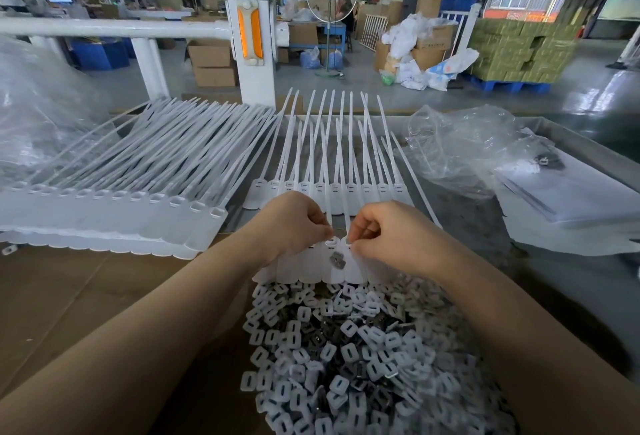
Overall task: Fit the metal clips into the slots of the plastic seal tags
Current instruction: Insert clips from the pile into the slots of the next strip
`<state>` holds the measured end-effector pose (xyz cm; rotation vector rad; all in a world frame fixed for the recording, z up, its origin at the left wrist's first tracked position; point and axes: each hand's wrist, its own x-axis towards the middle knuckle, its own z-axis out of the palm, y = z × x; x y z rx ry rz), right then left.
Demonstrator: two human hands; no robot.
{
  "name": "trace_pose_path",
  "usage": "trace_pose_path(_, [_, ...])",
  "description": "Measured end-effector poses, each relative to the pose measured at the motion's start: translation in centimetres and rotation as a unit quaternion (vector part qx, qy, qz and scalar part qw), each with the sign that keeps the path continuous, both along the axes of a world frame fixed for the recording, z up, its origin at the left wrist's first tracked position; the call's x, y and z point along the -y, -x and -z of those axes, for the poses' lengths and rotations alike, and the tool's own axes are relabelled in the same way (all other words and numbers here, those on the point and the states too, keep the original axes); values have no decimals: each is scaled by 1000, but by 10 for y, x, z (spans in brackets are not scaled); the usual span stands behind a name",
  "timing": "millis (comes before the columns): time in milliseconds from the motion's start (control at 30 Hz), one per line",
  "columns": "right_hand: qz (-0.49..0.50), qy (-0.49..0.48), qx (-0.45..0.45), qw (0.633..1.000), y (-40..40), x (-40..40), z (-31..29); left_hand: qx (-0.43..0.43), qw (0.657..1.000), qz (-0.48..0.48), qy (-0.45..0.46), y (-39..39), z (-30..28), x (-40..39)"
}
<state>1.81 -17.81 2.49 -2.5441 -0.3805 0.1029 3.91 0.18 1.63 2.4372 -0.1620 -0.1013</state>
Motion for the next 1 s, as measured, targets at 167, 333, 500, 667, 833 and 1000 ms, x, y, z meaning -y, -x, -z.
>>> trace_pose_path(167, [1,-3,-3,1000,-1,0,1,-13,1000,-10,15,-3,1,-1])
trace_pose_path(333, [1,-6,-4,1000,-2,0,0,-43,998,-24,31,-5,2,-1])
trace_pose_path(500, [-1,-6,-4,1000,-1,0,0,-90,993,-36,73,-3,2,0])
trace_pose_path(667, [-9,-23,1,1000,0,1,-1,-109,988,-27,109,-4,0,-1])
trace_pose_path(833, [-64,-46,-34,996,2,-1,-6,-101,988,-25,117,-4,0,-4])
trace_pose_path(1000, [-71,-26,0,997,2,-2,-5,-93,988,-24,118,-3,1,-8])
